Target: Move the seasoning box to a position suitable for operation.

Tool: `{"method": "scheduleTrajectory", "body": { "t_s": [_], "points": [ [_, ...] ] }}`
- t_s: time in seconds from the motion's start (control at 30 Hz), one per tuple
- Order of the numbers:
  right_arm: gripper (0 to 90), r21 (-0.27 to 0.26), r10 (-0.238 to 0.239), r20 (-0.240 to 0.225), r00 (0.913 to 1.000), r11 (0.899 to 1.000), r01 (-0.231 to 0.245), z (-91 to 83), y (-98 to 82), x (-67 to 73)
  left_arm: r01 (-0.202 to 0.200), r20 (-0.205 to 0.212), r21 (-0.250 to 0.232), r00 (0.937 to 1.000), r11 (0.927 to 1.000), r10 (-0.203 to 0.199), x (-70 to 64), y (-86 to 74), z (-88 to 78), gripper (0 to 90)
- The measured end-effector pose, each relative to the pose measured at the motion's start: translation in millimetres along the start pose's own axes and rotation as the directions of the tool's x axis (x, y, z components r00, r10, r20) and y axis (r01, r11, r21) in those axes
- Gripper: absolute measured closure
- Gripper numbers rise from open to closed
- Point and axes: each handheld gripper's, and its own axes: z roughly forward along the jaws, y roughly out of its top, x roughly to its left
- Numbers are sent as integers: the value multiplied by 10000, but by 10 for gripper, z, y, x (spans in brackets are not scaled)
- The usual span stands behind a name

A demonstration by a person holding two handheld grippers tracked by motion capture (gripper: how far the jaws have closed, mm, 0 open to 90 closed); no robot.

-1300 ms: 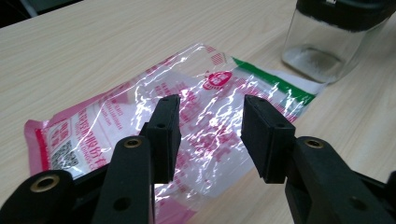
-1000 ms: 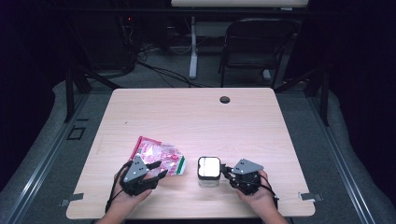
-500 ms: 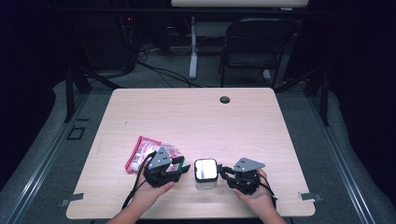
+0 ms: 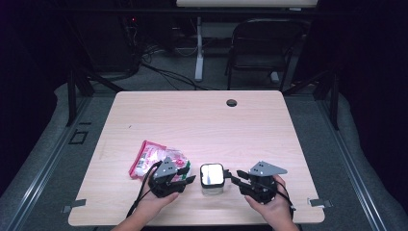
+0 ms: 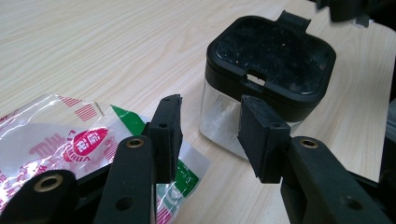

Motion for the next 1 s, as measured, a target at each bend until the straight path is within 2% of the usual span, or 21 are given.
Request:
{"method": "scheduleTrajectory", "body": {
  "t_s": [0.03,0.07,0.1,0.17,0.2,0.23,0.3,0.4,0.47,0.5,0.57,0.67,0.7,0.73,0.83,0.87,1.0],
  "points": [
    [716,53,-12,137,9999,10000,12,-8,69,28,78,2,-64,10000,9999,-78,2,4,-4,596],
    [714,473,62,257,9997,9989,-74,29,221,70,138,-23,-89,9999,9999,-138,6,12,-9,599],
    [714,473,62,257,9997,9989,-74,29,221,70,215,-46,-170,9998,9996,-216,6,19,-8,599],
    [714,816,222,335,9992,9964,-249,105,345,83,187,-64,-165,9998,9997,-188,9,34,-10,601],
    [717,1061,614,359,9975,9922,-649,173,405,63,172,-74,-166,9998,9997,-173,8,36,-8,606],
    [717,1061,614,359,9975,9922,-649,173,405,63,153,-82,-152,9998,9998,-155,4,38,-7,606],
    [729,1162,1039,526,9932,9872,-1094,208,379,34,138,-29,-170,9999,9998,-139,-5,40,-1,629],
    [732,1170,1107,605,9920,9862,-1172,197,337,17,52,52,-114,10000,9999,-52,-11,50,12,639],
    [734,1086,1492,421,9879,9822,-1530,201,291,-7,91,114,-103,9999,9999,-90,-24,52,28,652],
    [741,1120,1607,386,9862,9801,-1641,214,257,-27,-15,153,-41,9999,10000,15,-40,53,37,662],
    [741,1042,1657,414,9853,9800,-1692,223,242,-27,-32,156,-50,9999,10000,33,-52,52,42,666],
    [745,857,1765,280,9839,9802,-1782,213,238,-26,-273,185,19,9995,9996,273,-86,53,53,693],
    [750,729,1949,-15,9808,9782,-1943,200,254,-24,-352,200,49,9992,9994,351,-94,52,59,700],
    [759,658,2032,-36,9791,9771,-2025,203,259,-13,-456,281,130,9986,9989,452,-106,49,69,709],
    [782,767,1834,126,9830,9800,-1838,218,263,0,-533,335,220,9981,9983,525,-117,48,73,733],
    [809,825,1804,303,9831,9798,-1823,244,255,12,-596,373,253,9976,9979,587,-128,47,72,770],
    [839,796,1874,112,9822,9790,-1877,243,250,5,-620,443,267,9972,9977,608,-134,49,65,858]
  ]
}}
